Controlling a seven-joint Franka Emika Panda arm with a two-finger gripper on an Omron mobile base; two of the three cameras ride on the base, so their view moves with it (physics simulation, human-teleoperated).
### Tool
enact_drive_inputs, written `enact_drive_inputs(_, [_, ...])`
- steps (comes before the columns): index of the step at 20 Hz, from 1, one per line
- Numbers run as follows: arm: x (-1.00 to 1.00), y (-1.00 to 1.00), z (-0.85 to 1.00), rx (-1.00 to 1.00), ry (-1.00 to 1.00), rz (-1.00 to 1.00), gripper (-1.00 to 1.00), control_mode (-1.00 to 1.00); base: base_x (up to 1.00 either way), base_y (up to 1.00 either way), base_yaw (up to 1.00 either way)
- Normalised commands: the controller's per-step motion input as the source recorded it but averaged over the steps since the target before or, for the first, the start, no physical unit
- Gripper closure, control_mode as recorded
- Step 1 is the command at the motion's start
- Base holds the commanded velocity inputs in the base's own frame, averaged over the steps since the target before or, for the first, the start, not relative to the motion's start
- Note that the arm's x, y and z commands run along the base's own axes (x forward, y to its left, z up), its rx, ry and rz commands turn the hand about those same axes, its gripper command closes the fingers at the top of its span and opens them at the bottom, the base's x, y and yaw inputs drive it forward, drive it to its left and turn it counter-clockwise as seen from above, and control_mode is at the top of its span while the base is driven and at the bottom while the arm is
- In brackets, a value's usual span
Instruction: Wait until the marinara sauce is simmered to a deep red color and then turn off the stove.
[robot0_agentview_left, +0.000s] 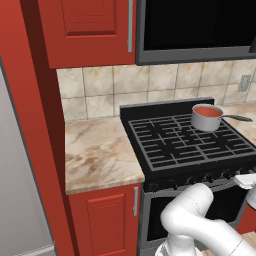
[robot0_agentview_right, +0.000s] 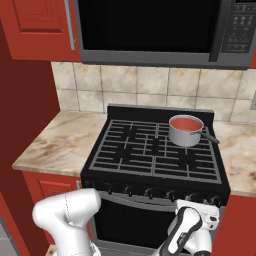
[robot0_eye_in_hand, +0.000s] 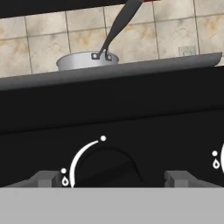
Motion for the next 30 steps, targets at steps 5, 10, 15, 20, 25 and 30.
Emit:
enact_drive_inputs(5, [0.07, 0.0, 0.0, 0.0, 0.0, 0.0, 1.0, -1.0, 0.0, 0.0, 0.0])
enact_drive_inputs(10, [0.01, 0.0, 0.0, 0.0, 0.0, 0.0, 1.0, -1.0, 0.0, 0.0, 0.0])
enact_drive_inputs(15, [0.0, 0.0, 0.0, 0.0, 0.0, 0.0, 1.0, -1.0, 0.0, 0.0, 0.0])
enact_drive_inputs(20, [0.0, 0.0, 0.0, 0.0, 0.0, 0.0, 1.0, -1.0, 0.0, 0.0, 0.0])
enact_drive_inputs(25, [0.0, 0.0, 0.0, 0.0, 0.0, 0.0, 1.0, -1.0, 0.0, 0.0, 0.0])
enact_drive_inputs(30, [0.0, 0.0, 0.0, 0.0, 0.0, 0.0, 1.0, -1.0, 0.0, 0.0, 0.0])
